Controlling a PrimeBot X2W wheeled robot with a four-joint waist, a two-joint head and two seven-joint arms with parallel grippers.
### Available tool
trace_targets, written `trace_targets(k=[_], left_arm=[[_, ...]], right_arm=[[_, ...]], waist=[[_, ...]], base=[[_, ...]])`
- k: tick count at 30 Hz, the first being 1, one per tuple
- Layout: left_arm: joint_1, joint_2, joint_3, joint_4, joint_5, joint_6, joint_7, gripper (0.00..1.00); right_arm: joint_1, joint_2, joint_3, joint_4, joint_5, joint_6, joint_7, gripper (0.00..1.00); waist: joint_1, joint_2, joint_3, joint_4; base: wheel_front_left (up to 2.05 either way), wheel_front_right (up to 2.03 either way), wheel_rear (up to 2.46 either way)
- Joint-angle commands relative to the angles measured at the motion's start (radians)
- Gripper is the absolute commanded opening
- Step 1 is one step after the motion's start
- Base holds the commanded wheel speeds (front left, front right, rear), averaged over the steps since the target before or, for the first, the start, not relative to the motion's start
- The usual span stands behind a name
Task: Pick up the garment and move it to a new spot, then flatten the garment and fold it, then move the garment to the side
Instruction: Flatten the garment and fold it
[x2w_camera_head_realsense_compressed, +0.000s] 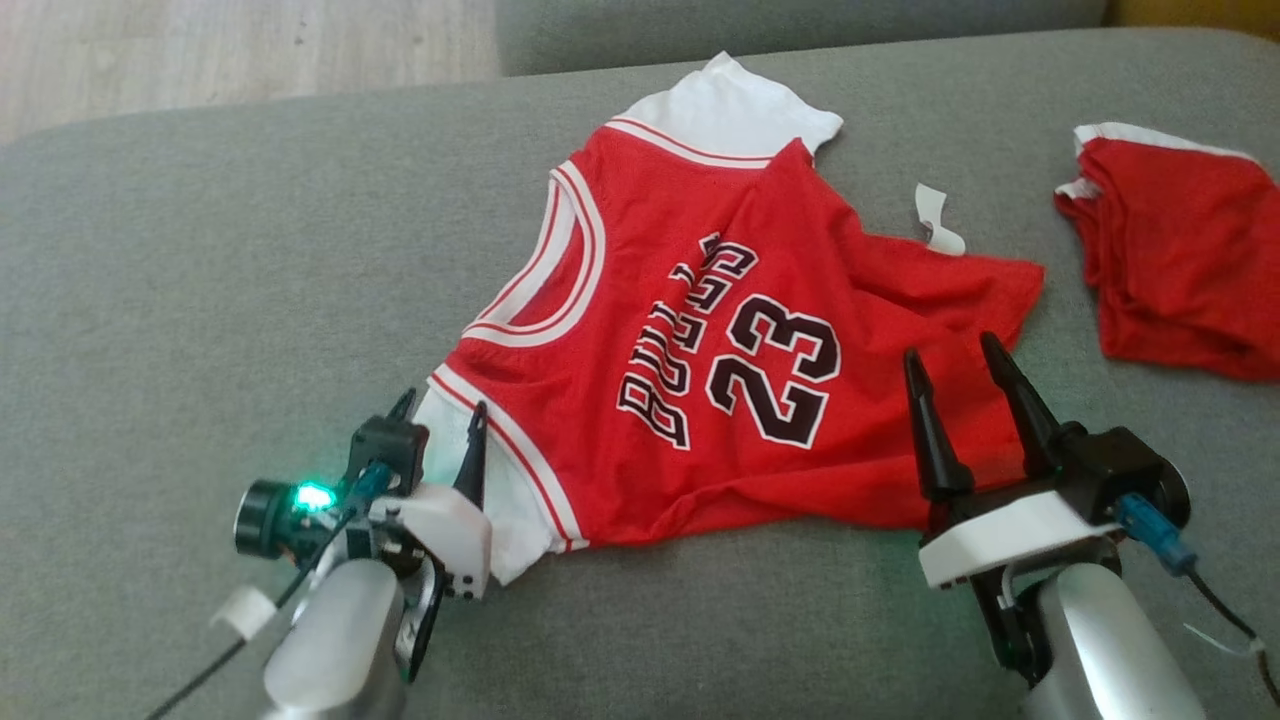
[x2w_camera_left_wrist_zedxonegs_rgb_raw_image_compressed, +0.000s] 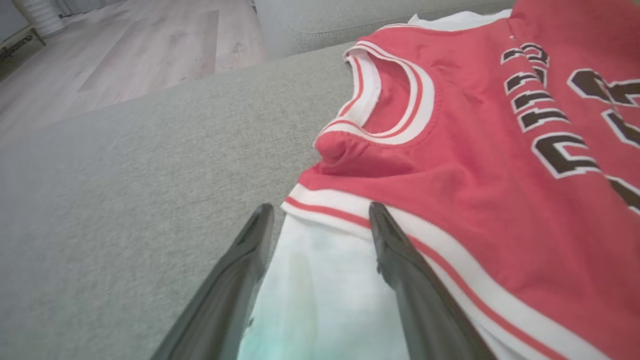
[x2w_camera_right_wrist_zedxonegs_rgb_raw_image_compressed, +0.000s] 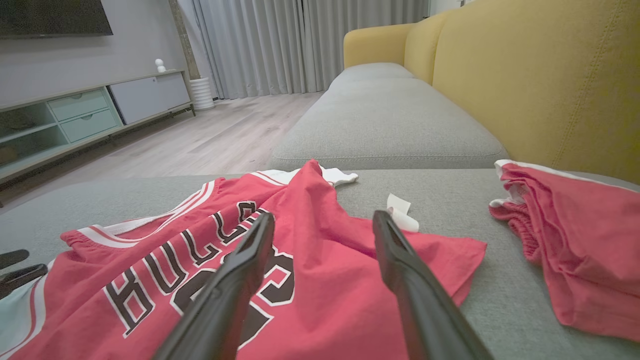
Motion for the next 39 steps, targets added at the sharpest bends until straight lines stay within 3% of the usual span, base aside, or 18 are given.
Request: trace_targets(k=[1, 12, 20, 21, 22, 23, 24, 25, 39], left_arm=[[-0.07, 0.026, 0.018, -0.005, 0.011, -0.012, 0.001, 1.0], [-0.206, 0.027, -0.057, 0.15, 0.017, -0.128, 0.081, 1.0], [-0.251, 0.031, -0.074, 0.243, 0.009, -0.141, 0.105, 1.0], [-0.256, 0.033, -0.073, 0.252, 0.008, -0.136, 0.102, 0.84], [-0.262, 0.034, -0.069, 0.261, 0.006, -0.128, 0.097, 0.53], [-0.268, 0.036, -0.065, 0.269, 0.004, -0.119, 0.091, 0.31], [-0.268, 0.036, -0.065, 0.269, 0.004, -0.119, 0.091, 0.31], [-0.274, 0.038, -0.059, 0.277, 0.0, -0.109, 0.084, 0.0], [-0.36, 0.116, 0.107, 0.329, -0.102, 0.064, -0.133, 0.0]], right_arm=[[-0.041, 0.005, 0.027, -0.025, 0.009, -0.001, -0.008, 1.0], [-0.083, 0.005, 0.039, -0.022, 0.022, -0.001, -0.018, 1.0], [-0.09, 0.005, 0.033, -0.025, 0.024, -0.001, -0.022, 1.0], [-0.089, 0.005, 0.033, -0.025, 0.023, -0.001, -0.022, 1.0], [-0.089, 0.005, 0.033, -0.026, 0.023, -0.001, -0.022, 1.0], [-0.09, 0.005, 0.033, -0.026, 0.022, -0.001, -0.023, 1.0], [-0.09, 0.005, 0.033, -0.026, 0.022, -0.001, -0.023, 1.0], [-0.091, 0.005, 0.034, -0.026, 0.022, -0.001, -0.023, 1.0], [-0.09, 0.005, 0.044, -0.027, 0.014, -0.001, -0.024, 1.0]], waist=[[-0.0001, 0.0, 0.012, -0.014], [-0.0001, 0.0, 0.07, -0.096], [-0.0001, 0.0, 0.088, -0.121], [-0.0001, 0.0, 0.089, -0.122], [-0.0001, 0.0, 0.09, -0.123], [-0.0001, 0.0, 0.091, -0.124], [-0.0001, 0.0, 0.091, -0.124], [-0.0001, 0.0, 0.092, -0.124], [-0.0001, 0.0, 0.089, -0.11]], base=[[0.0, 0.0, 0.0], [0.0, 0.0, 0.0], [0.0, 0.0, 0.0], [0.0, 0.0, 0.0], [0.0, 0.0, 0.0], [0.0, 0.0, 0.0], [0.0, 0.0, 0.0], [0.0, 0.0, 0.0], [0.0, 0.0, 0.0]])
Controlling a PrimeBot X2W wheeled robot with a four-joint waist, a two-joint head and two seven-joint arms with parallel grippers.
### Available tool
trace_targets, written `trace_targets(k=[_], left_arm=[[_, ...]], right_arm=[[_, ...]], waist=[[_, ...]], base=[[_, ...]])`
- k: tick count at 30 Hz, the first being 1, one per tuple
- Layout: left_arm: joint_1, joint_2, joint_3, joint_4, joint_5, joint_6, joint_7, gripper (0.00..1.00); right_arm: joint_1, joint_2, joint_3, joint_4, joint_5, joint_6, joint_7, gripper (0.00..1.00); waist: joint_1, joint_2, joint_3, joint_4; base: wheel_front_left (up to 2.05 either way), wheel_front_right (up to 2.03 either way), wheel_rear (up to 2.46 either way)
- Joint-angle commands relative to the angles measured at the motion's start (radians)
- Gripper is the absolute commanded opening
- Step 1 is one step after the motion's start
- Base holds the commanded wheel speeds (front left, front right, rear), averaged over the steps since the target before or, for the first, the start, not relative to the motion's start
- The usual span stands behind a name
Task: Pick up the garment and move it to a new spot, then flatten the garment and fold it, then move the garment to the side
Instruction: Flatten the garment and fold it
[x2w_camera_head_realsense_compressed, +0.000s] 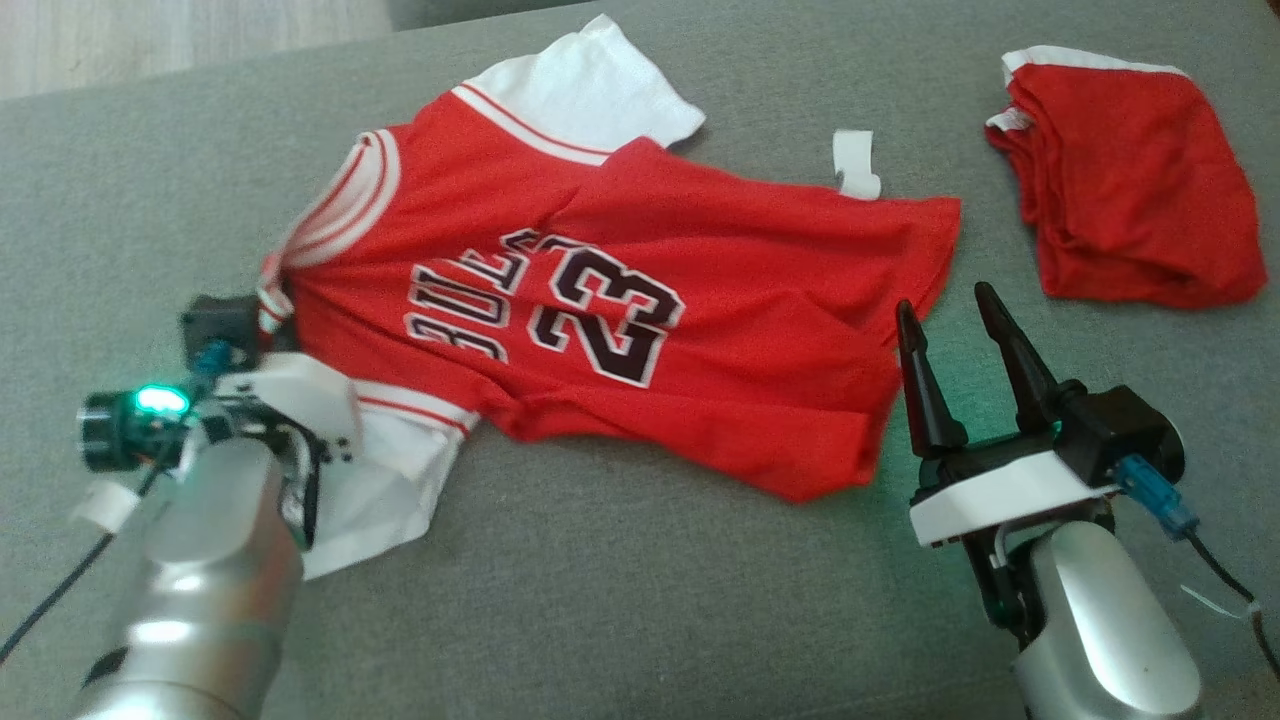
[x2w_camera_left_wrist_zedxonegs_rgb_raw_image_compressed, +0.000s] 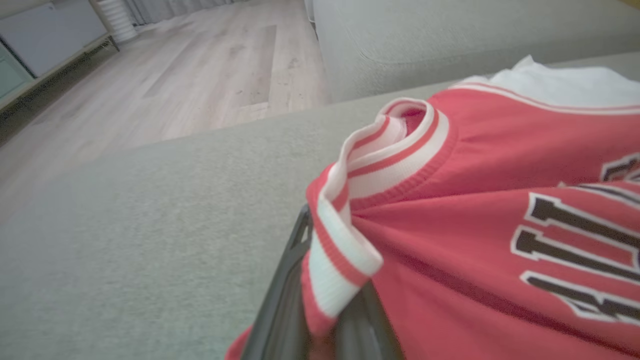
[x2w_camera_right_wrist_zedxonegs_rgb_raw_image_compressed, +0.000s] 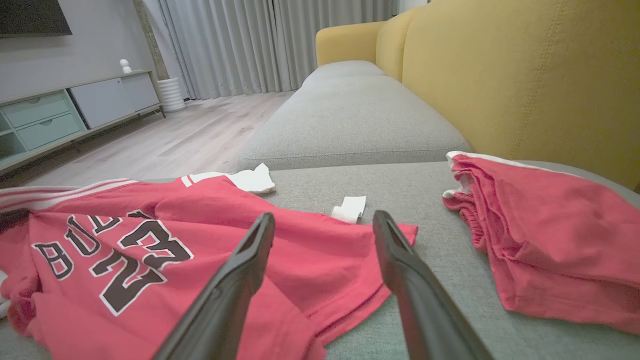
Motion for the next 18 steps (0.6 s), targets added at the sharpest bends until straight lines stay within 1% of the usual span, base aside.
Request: trace_targets(k=[1, 6, 8, 9, 10, 13, 18], left_arm=[[-0.052, 0.05, 0.044, -0.02, -0.01, 0.016, -0.024, 0.0], [-0.062, 0.08, 0.089, -0.01, -0.043, 0.044, -0.068, 0.0], [-0.057, 0.084, 0.089, -0.002, -0.046, 0.04, -0.073, 0.0], [-0.054, 0.085, 0.085, 0.002, -0.045, 0.035, -0.075, 0.43], [-0.051, 0.086, 0.08, 0.005, -0.043, 0.031, -0.077, 1.0], [-0.038, 0.084, 0.069, 0.007, -0.039, 0.023, -0.085, 1.0], [0.007, 0.076, 0.048, -0.067, -0.031, -0.002, -0.107, 1.0]], right_arm=[[-0.017, 0.005, 0.024, -0.032, -0.004, -0.001, -0.011, 1.0], [-0.013, 0.005, 0.028, -0.029, -0.011, -0.001, -0.011, 1.0], [-0.011, 0.005, 0.027, -0.028, -0.013, -0.001, -0.011, 1.0], [-0.01, 0.005, 0.027, -0.027, -0.014, -0.001, -0.011, 1.0], [-0.009, 0.005, 0.027, -0.027, -0.014, -0.001, -0.01, 1.0], [-0.01, 0.005, 0.026, -0.026, -0.017, -0.001, -0.009, 1.0], [-0.009, 0.005, 0.013, -0.026, -0.016, -0.001, -0.009, 1.0]], waist=[[-0.0001, 0.0, 0.0, 0.006], [-0.0001, 0.0, -0.002, 0.026], [-0.0001, 0.0, -0.005, 0.035], [-0.0001, 0.0, -0.007, 0.04], [-0.0001, 0.0, -0.008, 0.045], [-0.0001, 0.0, -0.015, 0.06], [-0.0001, 0.0, -0.047, 0.089]], base=[[0.0, 0.0, 0.0], [0.0, 0.0, 0.0], [0.0, 0.0, 0.0], [0.0, 0.0, 0.0], [0.0, 0.0, 0.0], [0.0, 0.0, 0.0], [0.0, 0.0, 0.0]])
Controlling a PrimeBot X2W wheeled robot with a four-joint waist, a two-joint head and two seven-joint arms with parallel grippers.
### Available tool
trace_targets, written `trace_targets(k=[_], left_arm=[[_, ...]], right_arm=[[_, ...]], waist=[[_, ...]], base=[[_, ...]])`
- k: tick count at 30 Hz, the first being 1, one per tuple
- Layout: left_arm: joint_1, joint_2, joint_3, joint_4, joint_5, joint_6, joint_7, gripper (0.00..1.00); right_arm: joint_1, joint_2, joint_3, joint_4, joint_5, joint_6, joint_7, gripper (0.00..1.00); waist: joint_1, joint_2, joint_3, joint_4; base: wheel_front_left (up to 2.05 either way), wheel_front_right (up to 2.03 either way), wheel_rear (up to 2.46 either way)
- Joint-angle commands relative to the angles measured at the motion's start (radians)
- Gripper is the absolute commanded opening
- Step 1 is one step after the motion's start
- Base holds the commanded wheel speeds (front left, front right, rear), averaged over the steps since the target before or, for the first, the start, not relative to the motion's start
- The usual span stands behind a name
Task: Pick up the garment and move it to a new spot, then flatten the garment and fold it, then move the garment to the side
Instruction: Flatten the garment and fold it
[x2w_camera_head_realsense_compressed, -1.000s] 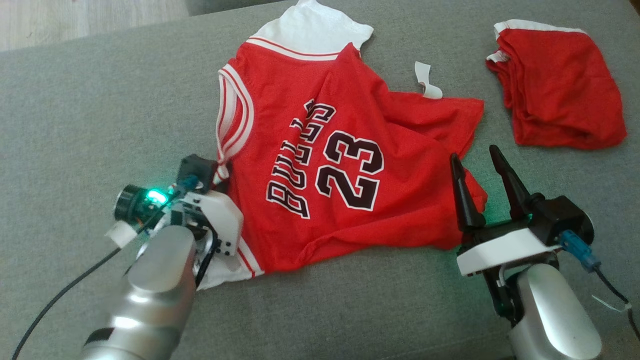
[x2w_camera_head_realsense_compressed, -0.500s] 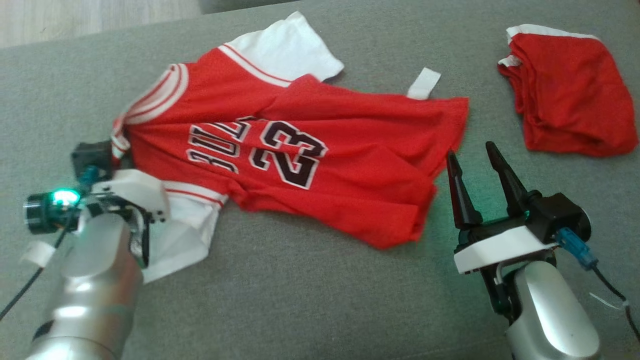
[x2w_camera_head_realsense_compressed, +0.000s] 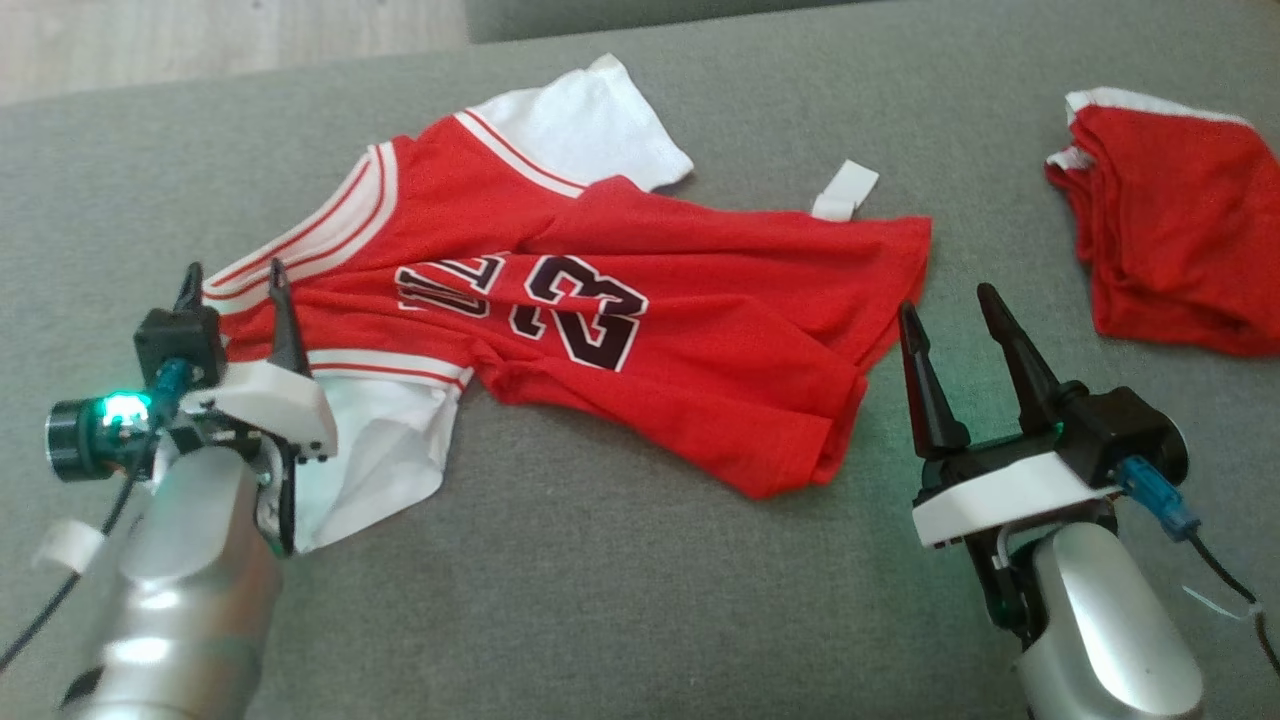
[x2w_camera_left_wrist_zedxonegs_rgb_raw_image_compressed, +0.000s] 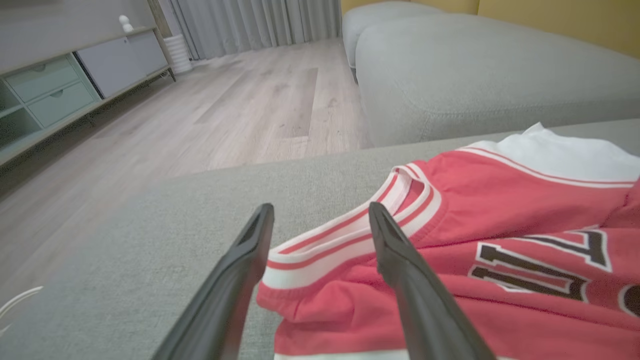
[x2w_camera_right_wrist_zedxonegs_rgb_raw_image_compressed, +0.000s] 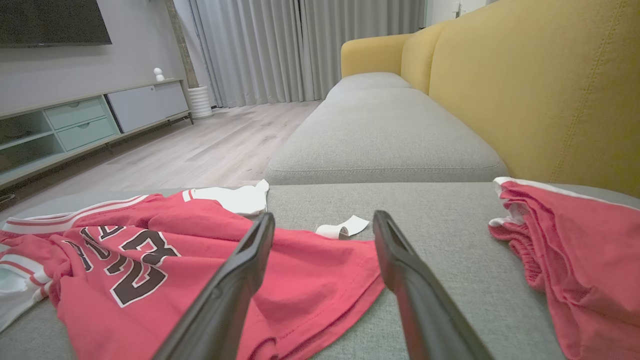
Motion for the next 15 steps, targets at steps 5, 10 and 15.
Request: trace_targets(k=[5, 10, 15], left_arm=[[0.063, 0.027, 0.023, -0.182, 0.009, -0.008, -0.02, 1.0], [0.168, 0.012, 0.024, -0.368, 0.018, -0.003, -0.02, 1.0], [0.302, -0.01, 0.024, -0.568, 0.026, 0.01, -0.021, 1.0]], right_arm=[[-0.003, 0.005, 0.012, -0.031, -0.004, -0.001, -0.009, 1.0], [0.01, 0.005, 0.005, -0.033, -0.004, -0.001, -0.009, 1.0], [0.026, 0.005, 0.001, -0.038, -0.005, -0.001, -0.006, 1.0]], waist=[[-0.0001, 0.0, -0.042, 0.034], [-0.0001, 0.0, -0.068, 0.057], [-0.0001, 0.0, -0.095, 0.08]], base=[[0.0, 0.0, 0.0], [0.0, 0.0, 0.0], [0.0, 0.0, 0.0]])
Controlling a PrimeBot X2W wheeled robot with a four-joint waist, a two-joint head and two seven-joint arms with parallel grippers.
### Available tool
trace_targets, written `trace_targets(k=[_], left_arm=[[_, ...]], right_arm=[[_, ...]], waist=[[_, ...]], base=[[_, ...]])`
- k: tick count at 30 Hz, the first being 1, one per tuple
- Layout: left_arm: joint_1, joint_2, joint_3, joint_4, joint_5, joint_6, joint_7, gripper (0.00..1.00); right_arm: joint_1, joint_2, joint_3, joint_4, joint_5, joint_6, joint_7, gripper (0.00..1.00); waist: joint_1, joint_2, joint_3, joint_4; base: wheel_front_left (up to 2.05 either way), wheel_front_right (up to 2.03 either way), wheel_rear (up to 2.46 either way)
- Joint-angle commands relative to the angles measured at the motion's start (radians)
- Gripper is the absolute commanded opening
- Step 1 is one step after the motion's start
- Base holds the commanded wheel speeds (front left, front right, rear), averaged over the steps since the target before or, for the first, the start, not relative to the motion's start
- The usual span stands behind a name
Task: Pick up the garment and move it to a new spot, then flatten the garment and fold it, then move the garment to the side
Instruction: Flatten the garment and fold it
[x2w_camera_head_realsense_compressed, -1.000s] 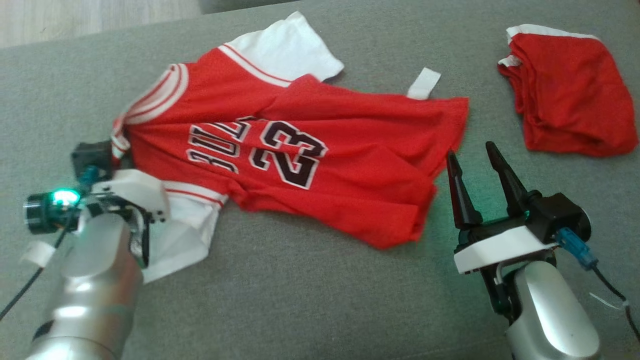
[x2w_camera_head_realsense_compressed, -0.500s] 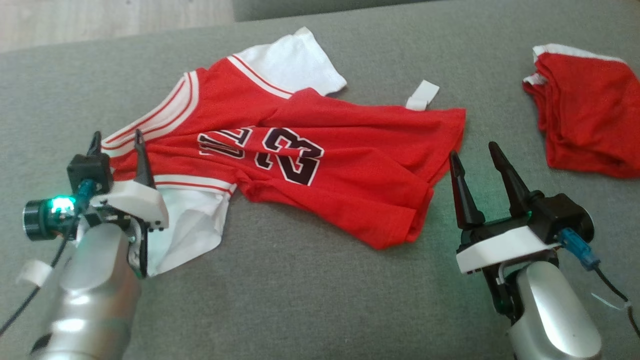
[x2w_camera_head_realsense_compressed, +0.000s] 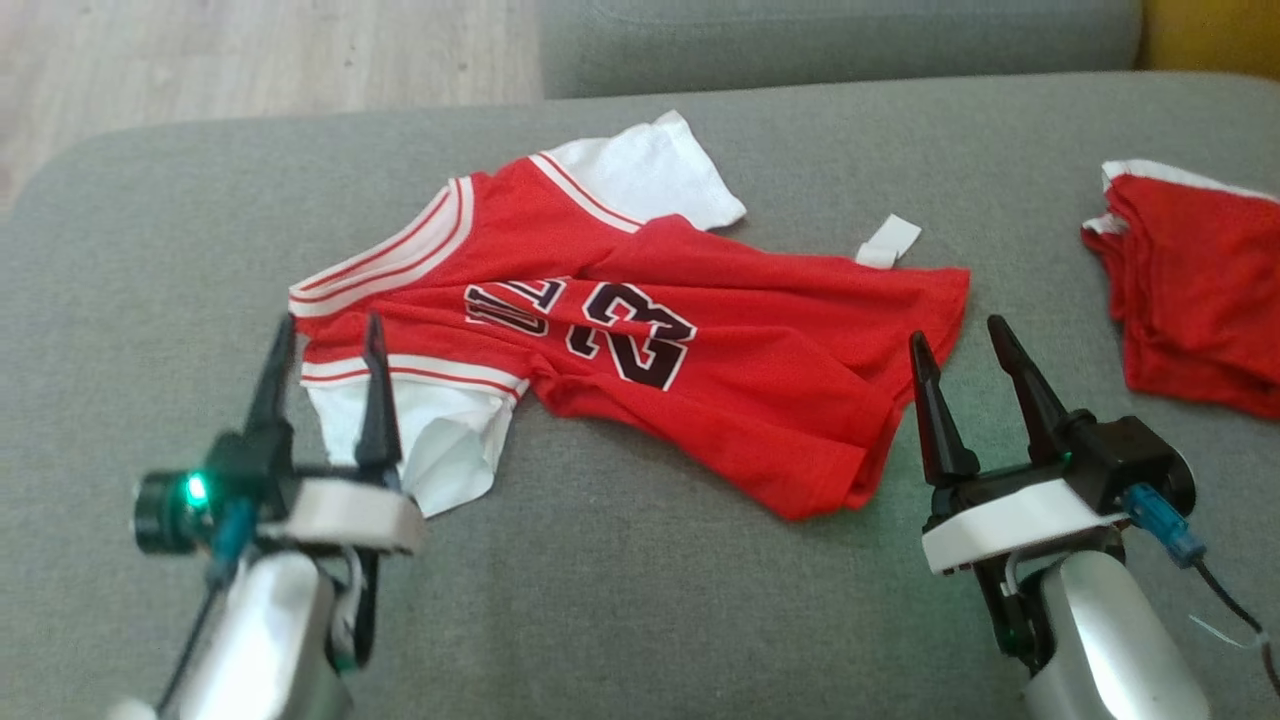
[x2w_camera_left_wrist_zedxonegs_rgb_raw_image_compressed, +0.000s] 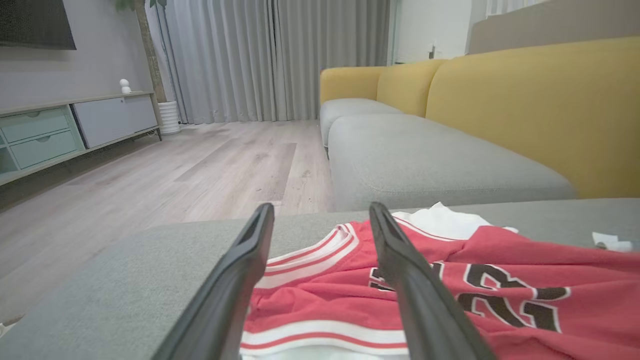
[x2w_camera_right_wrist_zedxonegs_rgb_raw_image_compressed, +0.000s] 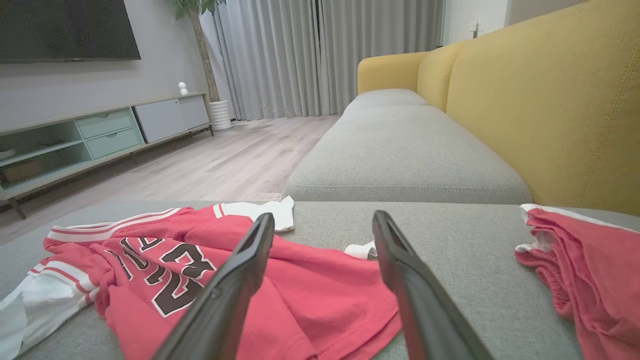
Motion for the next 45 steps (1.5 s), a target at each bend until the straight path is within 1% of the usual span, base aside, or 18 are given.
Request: trace_targets(k=[1, 5, 8, 13, 17, 20, 24, 30, 31, 32, 36, 37, 38, 41, 45], left_arm=[[0.021, 0.004, 0.031, -0.096, 0.006, 0.012, -0.009, 1.0], [0.106, -0.038, 0.032, -0.192, -0.012, 0.006, -0.009, 1.0], [0.157, -0.066, 0.032, -0.237, -0.02, -0.001, -0.009, 1.0], [0.178, -0.085, 0.024, -0.257, -0.007, -0.016, -0.009, 1.0], [0.16, -0.091, 0.022, -0.255, 0.008, -0.027, -0.009, 1.0], [0.15, -0.097, 0.018, -0.252, 0.016, -0.032, -0.009, 1.0], [0.137, -0.106, 0.01, -0.241, 0.022, -0.042, -0.009, 1.0], [0.112, -0.118, -0.006, -0.23, 0.026, -0.053, -0.009, 1.0], [0.112, -0.118, -0.006, -0.23, 0.026, -0.053, -0.009, 1.0], [0.104, -0.12, -0.008, -0.228, 0.027, -0.055, -0.009, 1.0], [0.092, -0.124, -0.013, -0.228, 0.027, -0.056, -0.009, 1.0], [0.09, -0.125, -0.014, -0.228, 0.027, -0.056, -0.009, 1.0], [0.088, -0.125, -0.014, -0.228, 0.026, -0.055, -0.009, 1.0], [0.085, -0.126, -0.016, -0.226, 0.026, -0.056, -0.009, 1.0], [0.079, -0.128, -0.023, -0.225, 0.023, -0.055, -0.009, 1.0]], right_arm=[[-0.01, 0.005, 0.017, -0.035, -0.004, -0.001, -0.005, 1.0], [0.005, 0.005, 0.024, -0.034, 0.004, -0.001, -0.004, 1.0], [0.013, 0.005, 0.028, -0.032, 0.014, -0.001, -0.003, 1.0], [0.008, 0.005, 0.012, -0.026, 0.006, -0.001, 0.006, 1.0], [-0.036, 0.005, -0.04, 0.003, -0.024, -0.001, 0.039, 1.0], [-0.091, 0.005, -0.098, 0.064, -0.032, -0.001, 0.09, 1.0], [-0.185, 0.005, -0.196, 0.186, -0.038, -0.001, 0.164, 1.0], [-0.306, 0.005, -0.317, 0.371, -0.11, -0.001, 0.231, 1.0], [-0.306, 0.005, -0.317, 0.371, -0.11, -0.001, 0.231, 1.0], [-0.337, 0.005, -0.343, 0.424, -0.133, -0.001, 0.241, 1.0], [-0.388, -0.001, -0.362, 0.515, -0.174, -0.001, 0.247, 1.0], [-0.399, -0.004, -0.361, 0.535, -0.182, -0.001, 0.247, 0.45], [-0.41, -0.008, -0.358, 0.551, -0.191, -0.001, 0.241, 0.0], [-0.435, -0.021, -0.355, 0.57, -0.206, -0.001, 0.222, 0.0], [-0.493, -0.063, -0.349, 0.586, -0.235, -0.001, 0.182, 0.0]], waist=[[0.0001, 0.0, -0.02, 0.014], [0.0001, 0.0, -0.033, 0.02], [0.0001, 0.0, -0.037, 0.02], [0.0001, 0.0, -0.024, 0.029], [0.0001, 0.0, 0.003, 0.044], [0.0001, 0.0, 0.025, 0.058], [0.0001, 0.0, 0.055, 0.078], [0.0001, 0.0, 0.086, 0.113], [0.0001, 0.0, 0.086, 0.113], [0.0001, 0.0, 0.095, 0.123], [0.0001, 0.0, 0.113, 0.137], [0.0001, 0.0, 0.117, 0.139], [0.0001, 0.0, 0.119, 0.141], [0.0001, 0.0, 0.124, 0.144], [0.0001, 0.0, 0.129, 0.15]], base=[[0.0, 0.0, 0.0], [0.0, 0.0, 0.0], [0.0, 0.0, 0.0], [0.0, 0.0, 0.0], [0.0, 0.0, 0.0], [0.0, 0.0, 0.0], [0.0, 0.0, 0.0], [0.0, 0.0, 0.0], [0.0, 0.0, 0.0], [0.0, 0.0, 0.0], [0.0, 0.0, 0.0], [0.0, 0.0, 0.0], [0.0, 0.0, 0.0], [0.0, 0.0, 0.0], [0.0, 0.0, 0.0]])
